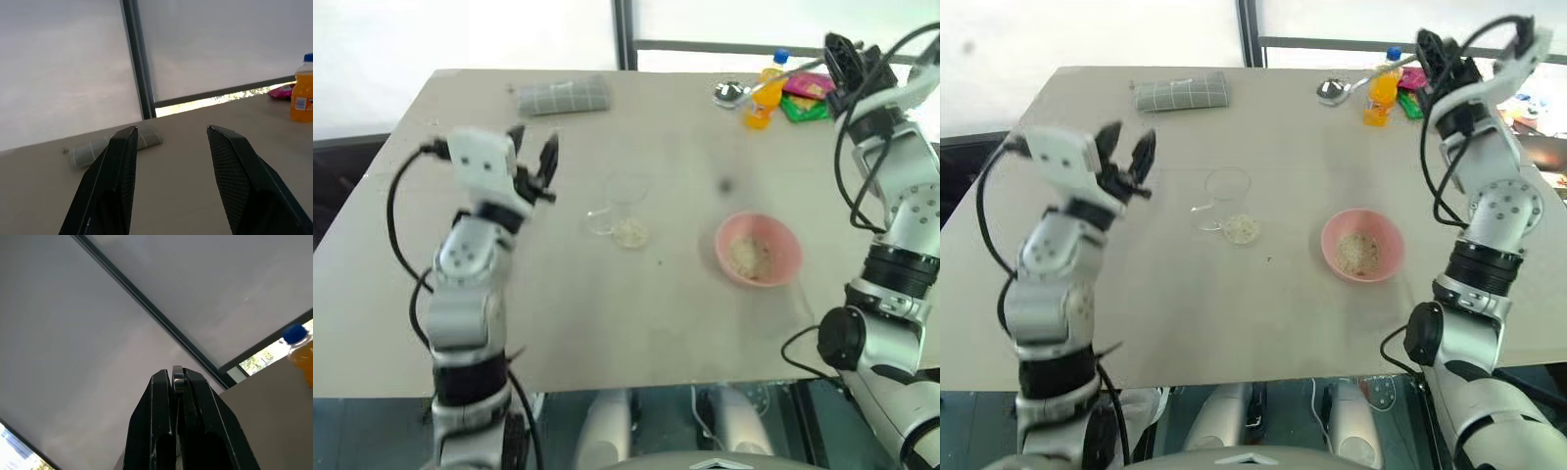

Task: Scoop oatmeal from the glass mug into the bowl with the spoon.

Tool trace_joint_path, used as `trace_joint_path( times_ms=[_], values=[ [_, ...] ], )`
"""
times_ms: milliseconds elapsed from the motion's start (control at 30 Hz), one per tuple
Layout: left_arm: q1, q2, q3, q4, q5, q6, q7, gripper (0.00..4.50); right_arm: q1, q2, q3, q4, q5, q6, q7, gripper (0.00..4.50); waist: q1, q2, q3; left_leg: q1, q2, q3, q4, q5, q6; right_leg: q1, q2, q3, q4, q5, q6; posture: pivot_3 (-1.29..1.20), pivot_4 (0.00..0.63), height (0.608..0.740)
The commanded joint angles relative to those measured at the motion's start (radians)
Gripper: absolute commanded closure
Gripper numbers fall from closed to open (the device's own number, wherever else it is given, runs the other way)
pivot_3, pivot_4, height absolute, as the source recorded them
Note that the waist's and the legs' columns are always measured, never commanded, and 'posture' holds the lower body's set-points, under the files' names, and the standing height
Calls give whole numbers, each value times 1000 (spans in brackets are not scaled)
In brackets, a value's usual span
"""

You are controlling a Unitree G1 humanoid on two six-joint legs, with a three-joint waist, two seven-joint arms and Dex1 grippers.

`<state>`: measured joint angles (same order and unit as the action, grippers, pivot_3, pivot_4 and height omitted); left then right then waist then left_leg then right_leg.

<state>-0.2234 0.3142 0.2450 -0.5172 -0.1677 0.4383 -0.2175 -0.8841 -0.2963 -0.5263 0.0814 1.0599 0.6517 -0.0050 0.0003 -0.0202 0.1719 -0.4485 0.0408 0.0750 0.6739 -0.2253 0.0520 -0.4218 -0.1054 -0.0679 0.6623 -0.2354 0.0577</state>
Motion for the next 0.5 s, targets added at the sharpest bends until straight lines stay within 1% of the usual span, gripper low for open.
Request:
trace_joint_path(
  times_ms=[33,100,133,200,300,367,500],
  values=[
    [130,-24,-36,-136,34,-22,28,2194,-20,-29,-20,-9,0,-29,11,4500,-4,0,0,0,0,0,0,0,0,0,0,0,0,0,0,0,150,718],
    [222,-52,-62,-156,48,-43,41,2194,-25,-42,-24,-2,-2,-32,11,4500,-9,1,0,1,0,0,0,0,0,0,1,0,1,1,-1,0,150,718],
    [252,-59,-77,-155,51,-52,39,2194,-26,-46,-25,-1,-3,-32,10,4500,-9,2,0,1,1,-1,0,-2,4,0,1,0,2,1,-1,0,150,718],
    [286,-55,-121,-145,63,-76,16,2194,-26,-53,-25,-1,-5,-33,8,4500,-9,3,-1,2,1,-1,0,-2,4,0,1,0,2,1,-2,0,150,718],
    [304,-31,-184,-96,110,-134,-9,2194,-25,-61,-24,-9,-6,-31,2,4500,-8,4,-1,1,1,-1,1,-2,5,0,1,0,1,1,-2,0,150,718],
    [303,-22,-205,-57,134,-169,-13,2194,-22,-63,-23,-19,-4,-28,-4,4500,-9,5,-2,1,1,-1,1,-2,5,0,1,0,1,1,-2,0,150,718],
    [269,-28,-214,31,153,-222,-1,2194,-12,-68,-23,-41,-3,-23,-15,4500,-10,7,-2,1,1,0,1,-2,5,0,2,0,1,1,-2,0,150,718]
  ],
)
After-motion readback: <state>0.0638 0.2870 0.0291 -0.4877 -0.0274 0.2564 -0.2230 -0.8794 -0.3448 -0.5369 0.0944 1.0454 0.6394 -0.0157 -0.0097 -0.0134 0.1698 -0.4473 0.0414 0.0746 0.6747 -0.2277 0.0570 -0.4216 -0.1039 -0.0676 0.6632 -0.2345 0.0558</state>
